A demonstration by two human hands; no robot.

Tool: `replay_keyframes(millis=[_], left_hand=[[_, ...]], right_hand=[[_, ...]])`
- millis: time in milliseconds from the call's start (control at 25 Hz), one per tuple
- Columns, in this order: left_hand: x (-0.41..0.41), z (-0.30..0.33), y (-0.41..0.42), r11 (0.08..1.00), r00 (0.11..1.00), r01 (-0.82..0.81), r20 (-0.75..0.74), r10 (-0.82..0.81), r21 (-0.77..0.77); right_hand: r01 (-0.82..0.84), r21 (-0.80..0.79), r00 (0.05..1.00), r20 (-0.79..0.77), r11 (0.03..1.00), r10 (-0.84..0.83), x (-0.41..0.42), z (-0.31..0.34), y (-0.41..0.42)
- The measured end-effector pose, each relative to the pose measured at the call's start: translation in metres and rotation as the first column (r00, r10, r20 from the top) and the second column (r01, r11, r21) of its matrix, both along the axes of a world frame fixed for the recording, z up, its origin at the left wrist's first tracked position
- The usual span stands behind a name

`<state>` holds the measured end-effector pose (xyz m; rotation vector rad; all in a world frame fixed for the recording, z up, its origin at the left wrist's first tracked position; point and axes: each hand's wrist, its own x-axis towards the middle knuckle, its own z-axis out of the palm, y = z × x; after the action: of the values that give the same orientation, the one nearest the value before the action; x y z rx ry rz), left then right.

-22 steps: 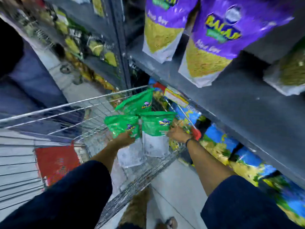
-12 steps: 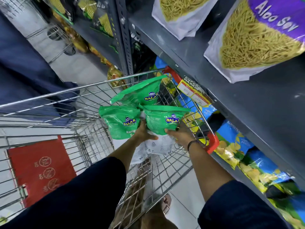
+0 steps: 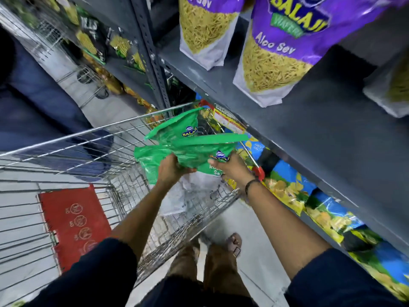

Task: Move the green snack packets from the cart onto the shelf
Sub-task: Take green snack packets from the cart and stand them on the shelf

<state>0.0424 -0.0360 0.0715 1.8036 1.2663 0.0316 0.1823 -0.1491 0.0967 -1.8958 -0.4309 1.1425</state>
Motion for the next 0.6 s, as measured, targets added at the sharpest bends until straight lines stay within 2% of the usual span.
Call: replay_keyframes(millis=[120, 320, 480, 600], left_hand=[[-0.003, 0.077, 0.003, 0.983, 0.999, 0.039, -0.035, -0.034, 0.178], [0.015, 0.193, -0.054, 0.882, 0.976, 0.176, 0.036, -0.213, 0.437], [0.076, 0.235, -0.117, 0.802, 0.889, 0.280, 0.173, -0.424, 0.528], [0.148, 0.244, -0.152, 0.793, 0.804, 0.374, 0.257, -0.535, 0.482]], right_hand=[[-0.018, 0.087, 0.992, 0.124, 0.996, 0.008, -0.002, 0.058, -0.011], [0.061, 0.282, 0.980, 0.165, 0.957, -0.111, 0.015, 0.155, -0.095], [0.211, 0.313, 0.927, 0.236, 0.926, -0.291, 0.052, 0.203, -0.177], [0.320, 0.363, 0.879, 0.230, 0.875, -0.417, 0.094, 0.226, -0.223]])
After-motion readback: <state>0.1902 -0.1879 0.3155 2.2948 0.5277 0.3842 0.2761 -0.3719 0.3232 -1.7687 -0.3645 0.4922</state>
